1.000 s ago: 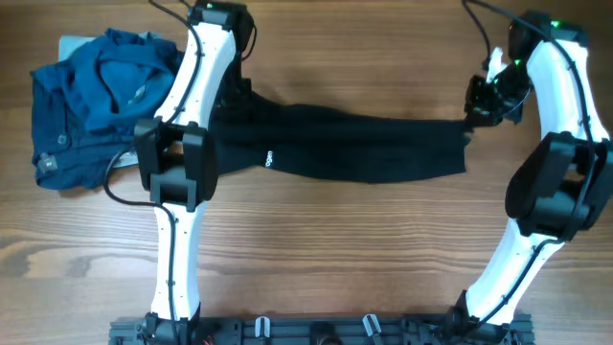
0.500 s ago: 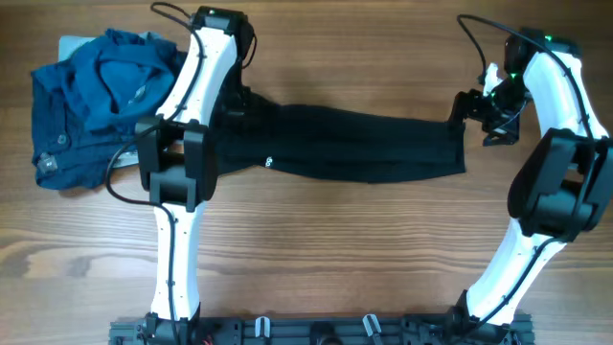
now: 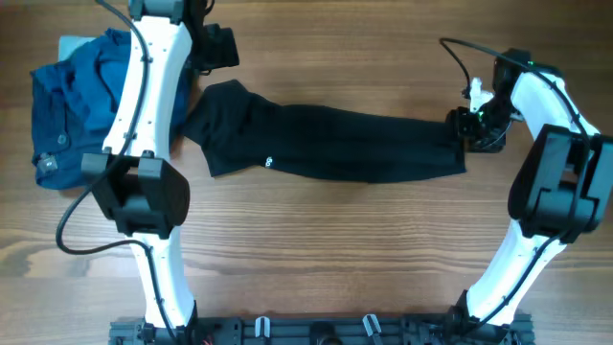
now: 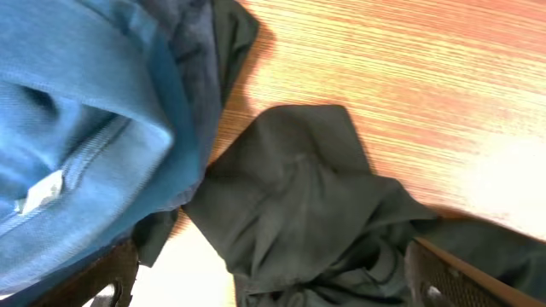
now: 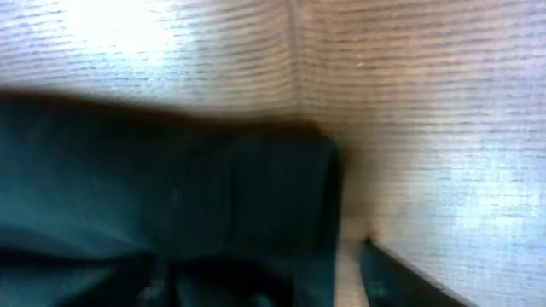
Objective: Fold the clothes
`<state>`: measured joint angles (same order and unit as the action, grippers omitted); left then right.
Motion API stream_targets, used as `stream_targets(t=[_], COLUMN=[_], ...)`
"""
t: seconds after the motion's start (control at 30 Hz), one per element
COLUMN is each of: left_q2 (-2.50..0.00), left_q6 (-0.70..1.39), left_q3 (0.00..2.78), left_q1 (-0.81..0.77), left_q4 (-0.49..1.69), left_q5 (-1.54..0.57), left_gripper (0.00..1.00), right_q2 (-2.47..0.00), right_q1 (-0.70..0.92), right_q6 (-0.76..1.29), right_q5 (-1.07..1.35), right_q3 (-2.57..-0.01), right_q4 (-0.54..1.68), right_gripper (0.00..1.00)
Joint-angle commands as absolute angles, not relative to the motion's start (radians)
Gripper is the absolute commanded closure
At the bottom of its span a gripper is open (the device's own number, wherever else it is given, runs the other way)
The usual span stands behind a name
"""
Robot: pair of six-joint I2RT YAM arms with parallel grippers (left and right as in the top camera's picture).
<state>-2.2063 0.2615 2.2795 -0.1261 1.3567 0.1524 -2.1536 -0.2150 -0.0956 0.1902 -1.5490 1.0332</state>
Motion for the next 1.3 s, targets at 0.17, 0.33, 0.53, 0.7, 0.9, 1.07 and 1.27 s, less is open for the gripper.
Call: stream_targets(t=[0.17, 0.33, 0.53, 0.7, 0.9, 1.07, 1.27], left_q2=[-2.188, -2.188, -2.188, -2.188, -2.189, -2.189, -2.189], left_q6=[0.278, 0.278, 0.278, 0.278, 0.278, 0.278, 0.278], left_q3=[2.281, 2.281, 2.281, 2.281, 2.281, 2.281, 2.281], left_q1=[-0.105, -0.105, -0.105, -0.105, -0.105, -0.105, -0.105], left_q4=[1.356, 1.361, 1.361, 1.361, 1.361, 1.361, 1.360], left_q5=[0.147, 0.147, 0.147, 0.147, 0.147, 0.147, 0.147], left_gripper=[0.00, 0.00, 0.00, 0.00, 0.00, 0.00, 0.00], right_q2=[-2.154, -2.152, -2.152, -2.152, -2.143, -2.134, -2.133], right_q1=[-0.216, -0.258, -0.448, -0.554, -0.449, -0.254, -0.038], right_q6=[0.019, 0.070, 0.040, -0.023, -0.052, -0.024, -0.023], right_q5=[0.240, 0.241, 0.361, 0.465, 0.529, 0.522, 0.506], right_q3=[-1.405, -1.410, -1.495, -1.573, -1.701, -1.705, -1.705], right_q4=[0.953, 0.923, 0.916, 0.944, 1.098, 1.145, 1.160], right_gripper=[0.96, 0.96, 0.96, 0.95, 0.96, 0.96, 0.96])
